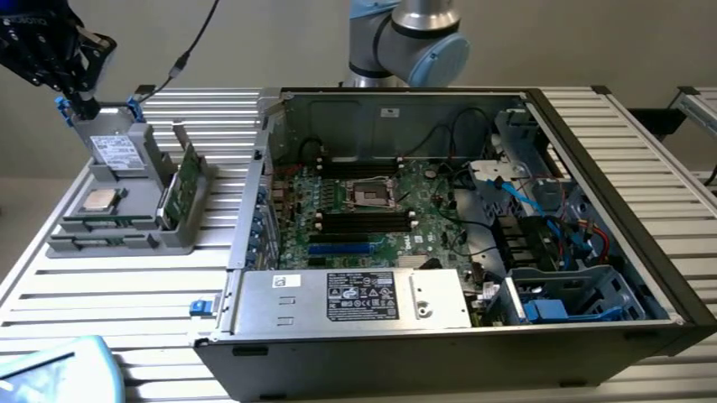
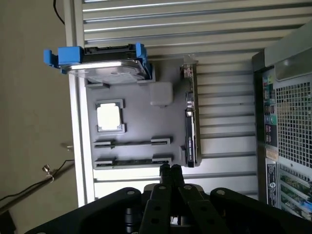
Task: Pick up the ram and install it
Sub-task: 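Reach for the ram, then pick up the ram and move it above insertion slot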
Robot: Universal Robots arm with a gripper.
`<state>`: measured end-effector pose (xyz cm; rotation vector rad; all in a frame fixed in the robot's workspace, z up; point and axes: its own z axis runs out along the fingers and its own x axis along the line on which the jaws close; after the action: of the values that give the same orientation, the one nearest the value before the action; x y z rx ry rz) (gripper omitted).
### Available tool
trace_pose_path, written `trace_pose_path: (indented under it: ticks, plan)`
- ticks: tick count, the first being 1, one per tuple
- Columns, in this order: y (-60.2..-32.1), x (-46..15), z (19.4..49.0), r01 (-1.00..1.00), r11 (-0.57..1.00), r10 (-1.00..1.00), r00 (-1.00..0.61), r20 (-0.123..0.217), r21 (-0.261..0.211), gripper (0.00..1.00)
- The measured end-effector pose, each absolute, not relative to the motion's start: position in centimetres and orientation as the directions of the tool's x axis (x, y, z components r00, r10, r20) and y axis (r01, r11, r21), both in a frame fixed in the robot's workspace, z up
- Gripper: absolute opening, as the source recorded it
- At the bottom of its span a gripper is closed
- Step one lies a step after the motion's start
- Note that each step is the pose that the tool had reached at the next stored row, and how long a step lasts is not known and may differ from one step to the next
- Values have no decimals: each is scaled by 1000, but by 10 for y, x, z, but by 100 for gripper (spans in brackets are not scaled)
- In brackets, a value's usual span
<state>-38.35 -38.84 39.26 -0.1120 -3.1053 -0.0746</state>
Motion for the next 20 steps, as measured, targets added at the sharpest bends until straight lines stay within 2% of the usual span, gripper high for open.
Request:
trace_pose_path:
  ticks: [6, 20]
  plan:
    - [-387, -410, 393, 73, 996, 71, -997, 42, 46, 11]
    - [-387, -410, 393, 73, 996, 71, -997, 42, 46, 11]
